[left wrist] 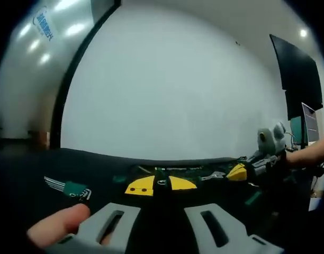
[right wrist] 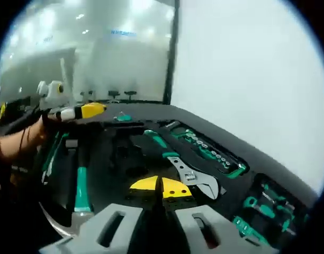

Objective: Pick up the tools and put them into their designated positions in the toolbox.

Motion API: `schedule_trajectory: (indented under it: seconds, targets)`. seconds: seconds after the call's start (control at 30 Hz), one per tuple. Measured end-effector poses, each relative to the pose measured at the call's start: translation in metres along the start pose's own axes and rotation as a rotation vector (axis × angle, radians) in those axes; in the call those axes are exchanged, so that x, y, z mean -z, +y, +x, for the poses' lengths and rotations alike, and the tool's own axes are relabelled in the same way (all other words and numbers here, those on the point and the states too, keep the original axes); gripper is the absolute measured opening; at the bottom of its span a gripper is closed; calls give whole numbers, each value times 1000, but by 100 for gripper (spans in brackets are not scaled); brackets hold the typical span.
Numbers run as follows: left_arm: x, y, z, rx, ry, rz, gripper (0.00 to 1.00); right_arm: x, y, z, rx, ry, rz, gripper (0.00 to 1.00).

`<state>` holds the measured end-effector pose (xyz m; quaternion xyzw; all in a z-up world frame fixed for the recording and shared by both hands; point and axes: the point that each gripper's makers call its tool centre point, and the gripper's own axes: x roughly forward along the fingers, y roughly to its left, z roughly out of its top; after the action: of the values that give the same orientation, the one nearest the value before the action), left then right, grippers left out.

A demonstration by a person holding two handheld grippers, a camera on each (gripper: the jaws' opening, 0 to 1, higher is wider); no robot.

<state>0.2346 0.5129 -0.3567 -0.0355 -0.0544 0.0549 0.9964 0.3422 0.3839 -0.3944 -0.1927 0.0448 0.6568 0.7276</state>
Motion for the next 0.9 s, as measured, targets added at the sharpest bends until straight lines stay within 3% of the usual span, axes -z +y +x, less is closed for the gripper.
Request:
schedule_trajectory:
  seconds: [0.03,0.07,0.1,0.17,0.2,0.23,0.27,0.3,0.33,0.37,0.4,0.43,0.47,0.53,0.6,0.63,0.67,0.87,0.9]
  targets:
    - [1,0,0,-1,3,2,11,0,-3,1,23,3,10,0]
    - [2,0,0,-3,8,5,11,2,-16,6,25,10,97,0]
    - [2,1,0,-5,10,4,11,1,-22,10,13,-4,93,0]
    - [2,1,-1,-8,12,2,11,4,-32,3,33,-22,253,0]
    - [2,2,-1,-10,13,2,11,5,-36,3,37,-24,236,0]
    - [2,2,-1,-10,15,0,11,3,-34,2,11,-31,220,0]
    - [3,2,-1,-9,17,-2,11,4,-31,-3,-32,22,293,0]
    - [3,1,-1,-8,17,-3,11,-7,-38,-10,-57,24,376,0]
    - [3,1,-1,-9,17,-3,11,-27,-55,-16,4,-105,463,0]
    - [3,3,-1,-14,20,-1,11,-44,-78,-26,96,-215,485,0]
    - [4,3,-1,-16,21,1,11,-36,-72,-36,135,-169,444,0]
    - [4,3,-1,-18,23,2,11,-25,-61,-33,114,-85,371,0]
    - [4,3,-1,-19,23,6,11,-17,-50,-29,106,-42,314,0]
    - [3,4,-1,-18,21,12,11,-5,-39,-23,129,-25,223,0]
    - [4,4,-1,-18,23,15,11,17,-28,-19,149,54,135,0]
    - [4,4,-1,-20,24,15,11,26,-24,-18,146,93,141,0]
    - [4,5,-1,-23,22,13,11,14,-31,-21,171,28,125,0]
    - [6,7,0,-33,33,14,11,14,-37,-25,167,16,170,0]
    - [7,8,-1,-41,38,13,11,14,-33,-29,127,38,166,0]
